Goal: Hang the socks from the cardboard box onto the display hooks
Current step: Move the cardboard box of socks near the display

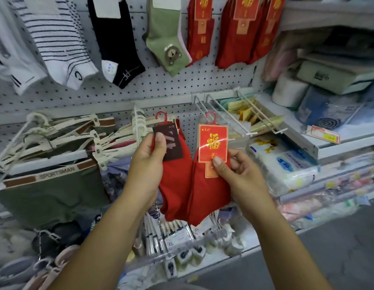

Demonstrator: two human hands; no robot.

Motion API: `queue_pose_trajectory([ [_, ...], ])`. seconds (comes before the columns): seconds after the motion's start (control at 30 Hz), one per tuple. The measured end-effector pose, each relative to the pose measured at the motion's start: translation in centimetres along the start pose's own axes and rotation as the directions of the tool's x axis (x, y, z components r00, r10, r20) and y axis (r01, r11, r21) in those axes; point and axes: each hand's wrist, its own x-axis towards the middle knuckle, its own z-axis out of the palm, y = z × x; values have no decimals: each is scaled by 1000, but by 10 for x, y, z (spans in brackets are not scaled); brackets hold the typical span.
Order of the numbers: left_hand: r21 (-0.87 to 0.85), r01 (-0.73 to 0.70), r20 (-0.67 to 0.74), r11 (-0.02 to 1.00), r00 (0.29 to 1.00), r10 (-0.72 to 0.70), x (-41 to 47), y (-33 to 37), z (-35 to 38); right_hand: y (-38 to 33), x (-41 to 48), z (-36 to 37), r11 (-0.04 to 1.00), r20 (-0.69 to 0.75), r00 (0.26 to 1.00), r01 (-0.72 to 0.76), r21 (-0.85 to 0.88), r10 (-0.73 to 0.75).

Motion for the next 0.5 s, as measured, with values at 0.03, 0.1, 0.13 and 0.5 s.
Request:
queue_pose_trajectory([
  [0.03, 4, -18, -4, 1000, 1000, 18, 2, 3, 2, -2, 2, -1, 1000, 7, 1000, 11, 12, -11],
  [0.1, 11, -46, 16, 999, 999, 46, 4, 7, 7, -6, 5, -4, 999, 18, 999, 37, 26, -38],
  [0.13, 8, -54, 33, 999, 998, 53, 5, 9, 10, -8, 6, -5, 998, 22, 998, 49, 34, -50],
  [0.5, -28, -49, 224, 998, 973, 54, 12, 47, 32, -54, 17, -10, 987, -11, 987, 158, 5, -158],
])
